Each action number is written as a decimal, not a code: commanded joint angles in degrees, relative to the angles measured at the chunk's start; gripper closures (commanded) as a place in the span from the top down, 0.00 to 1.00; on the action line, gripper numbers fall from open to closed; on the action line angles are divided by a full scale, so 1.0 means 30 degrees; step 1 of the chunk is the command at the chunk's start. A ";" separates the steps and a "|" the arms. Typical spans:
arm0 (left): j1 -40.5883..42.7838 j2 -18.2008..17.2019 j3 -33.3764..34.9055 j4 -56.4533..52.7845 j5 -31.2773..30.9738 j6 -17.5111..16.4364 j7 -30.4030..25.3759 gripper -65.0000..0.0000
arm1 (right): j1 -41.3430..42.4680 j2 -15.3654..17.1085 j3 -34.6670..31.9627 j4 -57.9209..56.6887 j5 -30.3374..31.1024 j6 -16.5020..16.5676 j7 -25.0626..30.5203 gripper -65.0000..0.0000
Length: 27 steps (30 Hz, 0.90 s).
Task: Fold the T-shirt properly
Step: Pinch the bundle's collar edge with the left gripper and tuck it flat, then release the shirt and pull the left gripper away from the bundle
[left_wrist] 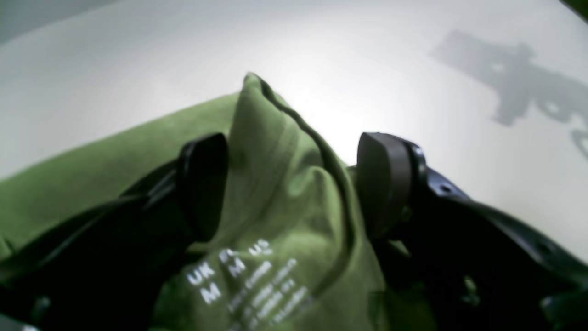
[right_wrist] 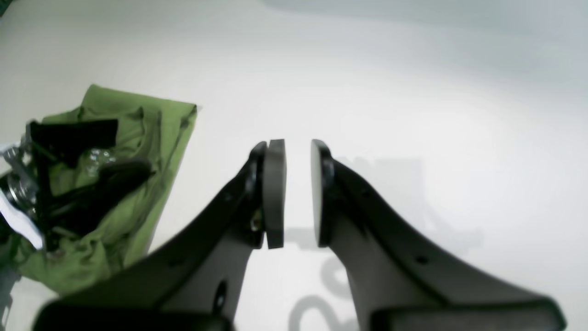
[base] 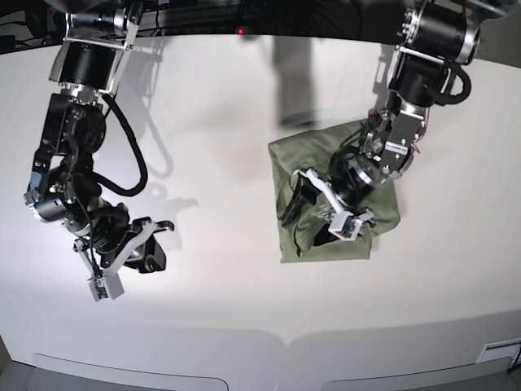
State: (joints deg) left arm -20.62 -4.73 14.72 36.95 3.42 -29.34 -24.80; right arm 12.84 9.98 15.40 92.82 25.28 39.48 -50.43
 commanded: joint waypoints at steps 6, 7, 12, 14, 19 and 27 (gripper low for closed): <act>-0.1377 -0.0073 -0.0372 0.0685 -0.0466 0.0124 -0.0189 0.65 | 0.0481 0.0117 0.0080 0.0379 0.0233 0.0117 0.0656 0.15; -0.1377 -0.0073 -0.0590 0.0940 -0.0699 0.0124 -0.0189 0.65 | 0.0481 0.0117 0.0080 0.0379 0.0233 0.0117 0.0656 0.15; -0.1370 -0.0197 -0.1982 0.2149 -0.1836 -0.0342 -0.0182 0.65 | 0.0481 0.0117 0.0080 0.0379 0.0248 0.0117 0.1304 0.15; -0.1377 -0.0627 -0.2470 0.2688 -0.1792 -0.1537 -0.0182 0.65 | 0.0495 0.0117 0.0080 0.0379 0.0255 0.0117 0.2084 0.15; -0.1370 -0.2448 -0.3009 0.4167 -0.1800 -0.3552 -0.0015 0.65 | 0.0648 0.0124 0.0102 0.0379 0.2280 0.0117 0.1960 0.15; -0.1253 -0.5122 -0.3206 0.8072 -0.4903 -0.3552 0.9282 0.65 | 0.1719 0.0109 0.0102 0.0379 0.4801 0.0124 -0.0678 0.15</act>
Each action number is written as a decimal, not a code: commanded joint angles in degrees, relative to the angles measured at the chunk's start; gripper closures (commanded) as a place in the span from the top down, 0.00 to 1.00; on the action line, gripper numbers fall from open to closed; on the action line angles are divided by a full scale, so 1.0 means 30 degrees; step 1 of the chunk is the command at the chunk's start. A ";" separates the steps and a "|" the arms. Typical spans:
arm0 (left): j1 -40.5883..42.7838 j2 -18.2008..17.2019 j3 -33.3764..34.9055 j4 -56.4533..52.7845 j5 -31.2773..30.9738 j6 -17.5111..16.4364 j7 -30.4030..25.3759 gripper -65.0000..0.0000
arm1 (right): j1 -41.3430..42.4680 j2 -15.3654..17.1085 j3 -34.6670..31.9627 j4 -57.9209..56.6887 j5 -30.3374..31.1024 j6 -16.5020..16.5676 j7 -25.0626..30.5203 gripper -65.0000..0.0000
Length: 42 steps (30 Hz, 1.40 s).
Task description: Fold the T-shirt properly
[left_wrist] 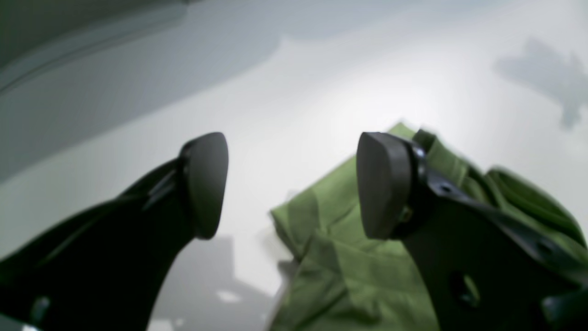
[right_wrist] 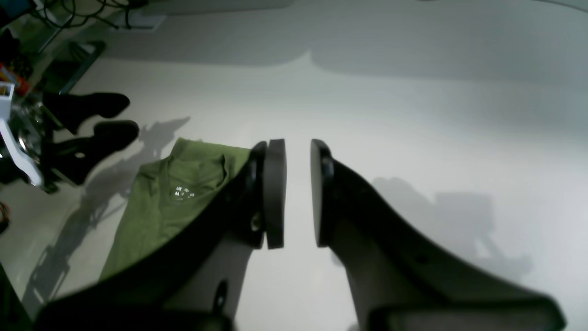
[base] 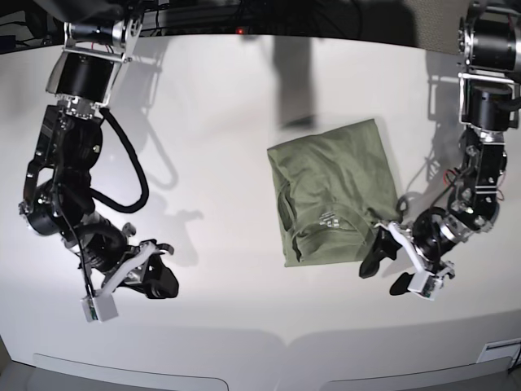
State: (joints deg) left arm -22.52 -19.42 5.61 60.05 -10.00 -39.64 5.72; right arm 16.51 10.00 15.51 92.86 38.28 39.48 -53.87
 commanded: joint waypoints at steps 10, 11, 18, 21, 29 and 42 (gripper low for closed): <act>0.2295 -0.0729 -0.7002 0.7541 -0.3898 0.0641 0.4342 0.65 | 0.1107 0.0182 0.0102 0.0372 -0.1552 0.0160 0.0189 0.15; 0.2710 -0.0736 -0.7635 0.7941 -0.3905 0.0648 0.5173 0.65 | 0.1107 0.0182 0.0095 0.0393 -0.1756 0.0168 0.0583 0.15; 0.7278 -0.0736 -1.1395 1.0579 -0.4830 0.0765 0.5945 0.65 | 0.0933 0.0794 0.0095 0.1610 -0.2157 0.0172 0.1377 0.15; 0.9457 -0.0729 -1.2364 1.1788 -0.5268 0.0765 0.5945 0.65 | 0.0066 0.1661 0.0095 0.2572 -0.2200 0.0172 0.0874 0.15; 1.4513 -0.0721 -1.3289 1.4688 -0.5260 0.0772 0.6382 0.65 | -0.4932 0.3971 0.0634 0.5858 -0.2193 -0.0787 -0.0561 0.15; 2.0087 0.2812 -1.5358 1.5533 -0.5209 0.0765 0.6222 0.65 | -1.2866 0.4597 1.0622 0.9683 0.2266 -0.1180 -0.2761 0.15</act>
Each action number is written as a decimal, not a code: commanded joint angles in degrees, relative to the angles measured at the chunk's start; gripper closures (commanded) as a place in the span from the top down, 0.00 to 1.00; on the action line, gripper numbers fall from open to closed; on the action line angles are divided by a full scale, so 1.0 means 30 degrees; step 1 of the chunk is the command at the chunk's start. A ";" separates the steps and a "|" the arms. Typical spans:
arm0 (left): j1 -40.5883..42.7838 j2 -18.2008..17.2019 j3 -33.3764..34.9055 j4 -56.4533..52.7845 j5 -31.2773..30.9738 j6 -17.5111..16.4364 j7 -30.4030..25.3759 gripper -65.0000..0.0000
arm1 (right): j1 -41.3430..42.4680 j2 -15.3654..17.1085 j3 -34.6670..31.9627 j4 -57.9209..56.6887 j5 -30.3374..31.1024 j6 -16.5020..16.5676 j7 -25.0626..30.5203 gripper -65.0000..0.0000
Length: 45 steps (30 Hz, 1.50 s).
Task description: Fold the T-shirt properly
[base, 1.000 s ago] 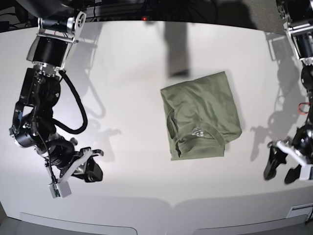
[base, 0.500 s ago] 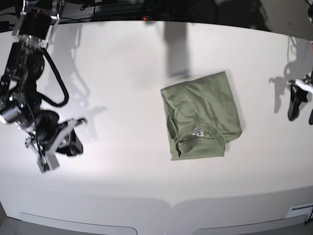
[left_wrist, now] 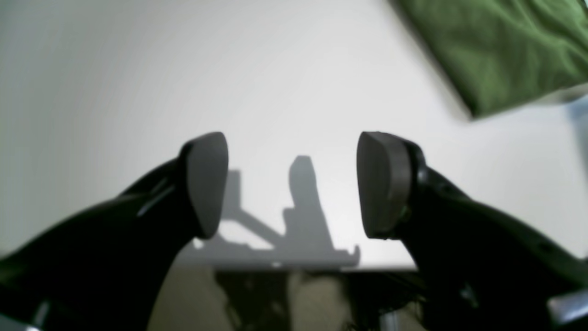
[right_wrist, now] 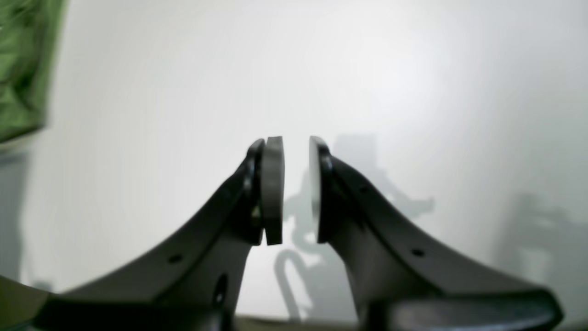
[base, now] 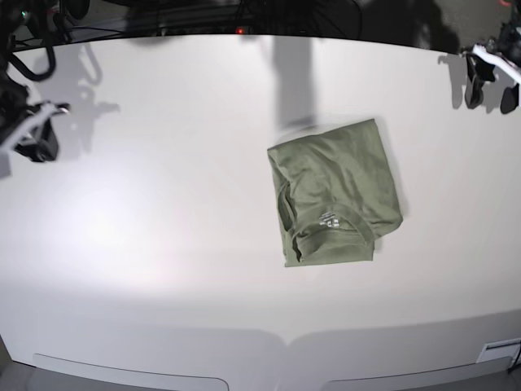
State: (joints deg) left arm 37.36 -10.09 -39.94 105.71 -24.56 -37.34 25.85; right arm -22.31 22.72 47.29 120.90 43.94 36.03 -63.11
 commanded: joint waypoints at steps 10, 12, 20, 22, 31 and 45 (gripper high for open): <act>0.1785 0.0102 -0.1005 0.1115 -0.1071 -0.0886 -0.1523 0.65 | -0.3016 0.0357 0.5253 0.0466 0.0576 0.0568 0.0546 0.15; 0.1785 0.0226 -0.0991 0.1931 -0.1494 -0.0886 -0.1472 0.65 | -0.3002 0.0328 0.5260 0.0466 0.0597 0.0561 0.0525 0.15; 0.1887 0.0299 -0.0867 0.4342 -0.2317 -0.0886 -0.1027 0.65 | -0.5639 -0.1129 0.4845 0.0466 0.1617 0.1071 -0.0153 0.15; 0.1829 0.0291 -0.0765 0.4517 -0.2506 -0.0886 -0.1056 0.65 | -0.6958 -0.1450 0.4845 0.0466 0.2149 0.1323 -0.0692 0.15; 0.1719 0.0284 -0.0736 0.5093 -0.3351 -0.0886 -0.1275 0.65 | -1.2378 -0.1698 0.4663 0.0466 0.4466 0.1323 -0.1639 0.15; 0.1727 0.0277 -0.0736 0.5085 -0.3330 -0.0886 -0.1100 0.65 | -1.4710 0.0299 -1.0637 -0.8728 -0.5719 -0.0510 0.5275 0.15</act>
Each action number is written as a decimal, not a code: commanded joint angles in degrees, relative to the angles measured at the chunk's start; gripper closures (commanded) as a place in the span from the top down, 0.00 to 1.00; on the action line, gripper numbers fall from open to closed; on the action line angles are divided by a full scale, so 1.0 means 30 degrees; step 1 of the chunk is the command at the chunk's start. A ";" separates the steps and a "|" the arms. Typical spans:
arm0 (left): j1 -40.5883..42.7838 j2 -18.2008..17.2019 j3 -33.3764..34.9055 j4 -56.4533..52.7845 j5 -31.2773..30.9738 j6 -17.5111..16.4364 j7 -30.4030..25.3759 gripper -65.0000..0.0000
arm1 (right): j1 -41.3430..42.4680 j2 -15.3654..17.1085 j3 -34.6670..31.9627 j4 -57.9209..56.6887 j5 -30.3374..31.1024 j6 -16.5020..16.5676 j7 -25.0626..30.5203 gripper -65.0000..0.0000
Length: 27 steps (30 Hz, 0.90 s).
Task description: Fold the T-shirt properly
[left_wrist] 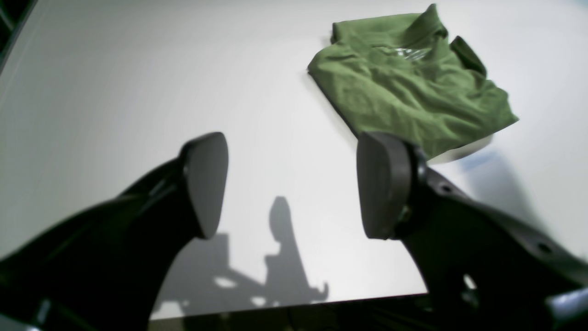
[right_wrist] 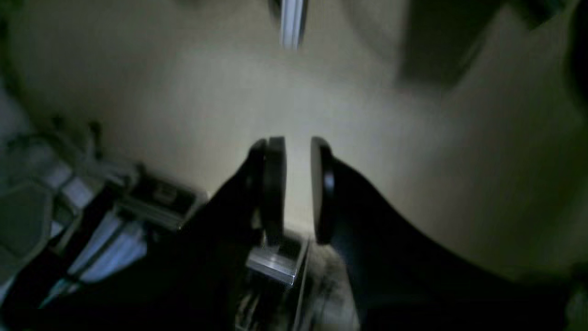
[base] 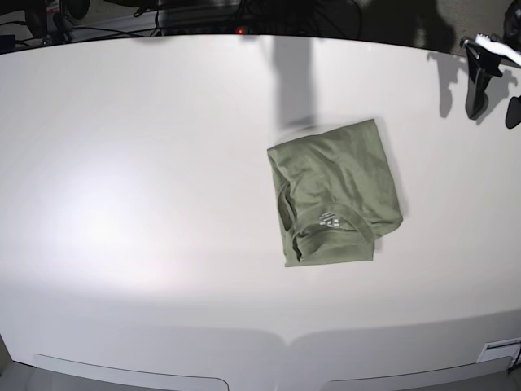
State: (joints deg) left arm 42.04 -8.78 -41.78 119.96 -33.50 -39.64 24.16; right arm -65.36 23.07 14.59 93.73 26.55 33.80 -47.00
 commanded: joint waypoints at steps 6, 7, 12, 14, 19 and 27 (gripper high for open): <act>0.0175 -0.0168 -0.0124 0.0233 -0.0124 -0.0121 -0.0561 0.65 | 0.3920 0.1501 -0.3869 -0.9624 -0.2863 -0.3949 0.1880 0.15; 0.0175 -0.0168 -0.0124 0.0168 0.0291 -0.0121 -0.0561 0.65 | 0.4779 0.1625 -0.4240 -1.1147 -0.2856 -0.4313 0.2237 0.15; 0.0175 -0.0168 -0.0124 -0.1304 0.2565 -0.0121 -0.0583 0.65 | 0.8932 0.1683 -0.5340 -1.6976 -0.2871 -0.4422 0.4189 0.15; 0.0168 -0.0175 -0.0131 -0.2586 0.3781 0.1654 -0.0495 0.65 | 1.0251 0.1676 -0.5727 -1.8396 -0.3118 -0.4422 0.4714 0.15; 0.0168 -0.0583 -0.0131 -0.7541 0.6113 0.4641 -0.1049 0.65 | 1.2174 0.1734 -0.7045 -1.9445 -0.3359 -0.4415 0.4743 0.15; 0.0146 -0.0313 -0.0131 -1.5467 0.6331 0.4583 -0.6980 0.65 | 1.2837 0.1727 -0.9260 -1.9445 -0.3366 -0.4422 0.5399 0.15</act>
State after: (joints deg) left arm 41.69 -9.23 -41.74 72.69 -14.00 -25.71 3.84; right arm -26.09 27.29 -13.32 35.55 16.58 20.56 -30.39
